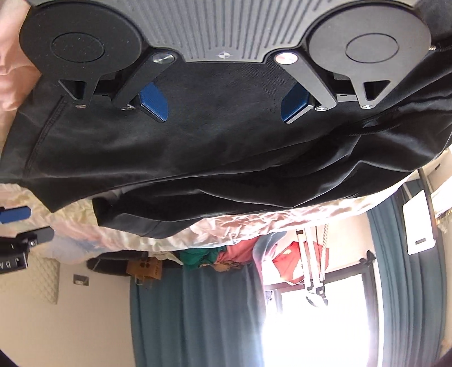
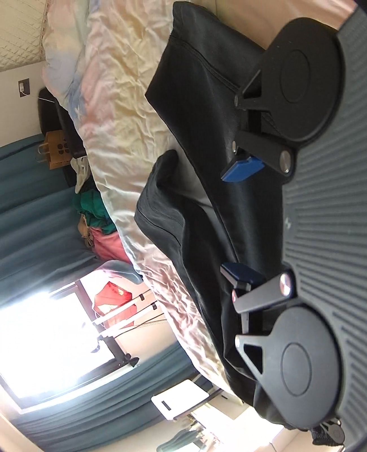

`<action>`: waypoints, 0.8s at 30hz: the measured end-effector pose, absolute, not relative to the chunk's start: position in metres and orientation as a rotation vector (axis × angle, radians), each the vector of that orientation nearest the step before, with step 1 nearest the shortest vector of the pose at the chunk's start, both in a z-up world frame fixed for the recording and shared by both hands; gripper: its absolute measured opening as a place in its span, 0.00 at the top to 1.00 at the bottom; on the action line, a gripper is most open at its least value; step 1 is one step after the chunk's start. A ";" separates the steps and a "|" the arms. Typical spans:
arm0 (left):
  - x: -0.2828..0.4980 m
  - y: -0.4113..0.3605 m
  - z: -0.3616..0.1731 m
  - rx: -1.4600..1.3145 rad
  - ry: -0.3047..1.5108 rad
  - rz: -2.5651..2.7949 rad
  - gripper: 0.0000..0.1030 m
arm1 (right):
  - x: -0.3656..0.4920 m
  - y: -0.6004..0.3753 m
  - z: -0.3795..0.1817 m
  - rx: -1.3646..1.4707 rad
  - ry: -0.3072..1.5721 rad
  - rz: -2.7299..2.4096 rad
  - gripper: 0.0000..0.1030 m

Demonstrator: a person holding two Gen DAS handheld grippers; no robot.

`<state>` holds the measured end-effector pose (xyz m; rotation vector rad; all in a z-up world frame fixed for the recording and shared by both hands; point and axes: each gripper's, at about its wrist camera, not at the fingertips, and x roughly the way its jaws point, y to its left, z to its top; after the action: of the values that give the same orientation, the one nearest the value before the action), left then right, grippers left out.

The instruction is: Fold clothes

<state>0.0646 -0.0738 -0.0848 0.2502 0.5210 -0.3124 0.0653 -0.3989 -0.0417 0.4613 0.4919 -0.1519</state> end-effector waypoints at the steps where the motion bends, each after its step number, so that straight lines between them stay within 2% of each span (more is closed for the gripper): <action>1: 0.069 -0.088 -0.085 0.289 0.513 -0.319 0.14 | 0.065 -0.407 -0.042 0.472 0.480 -0.178 0.36; 8: 0.122 -0.225 -0.093 0.653 0.426 -0.479 0.14 | 0.055 -0.469 -0.053 0.581 0.379 -0.330 0.36; 13: 0.167 -0.330 -0.108 0.957 0.293 -0.537 0.13 | 0.047 -0.518 -0.070 0.717 0.336 -0.485 0.34; 18: 0.198 -0.411 -0.139 1.370 0.115 -0.598 0.13 | 0.041 -0.533 -0.074 0.645 0.229 -0.686 0.34; 24: 0.232 -0.475 -0.174 1.555 0.119 -0.634 0.18 | 0.041 -0.550 -0.086 0.691 0.198 -0.747 0.34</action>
<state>0.2319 -0.4748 -0.1744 1.5549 0.1188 -0.6338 0.0410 -0.5498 -0.0862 0.6911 0.1975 -0.7467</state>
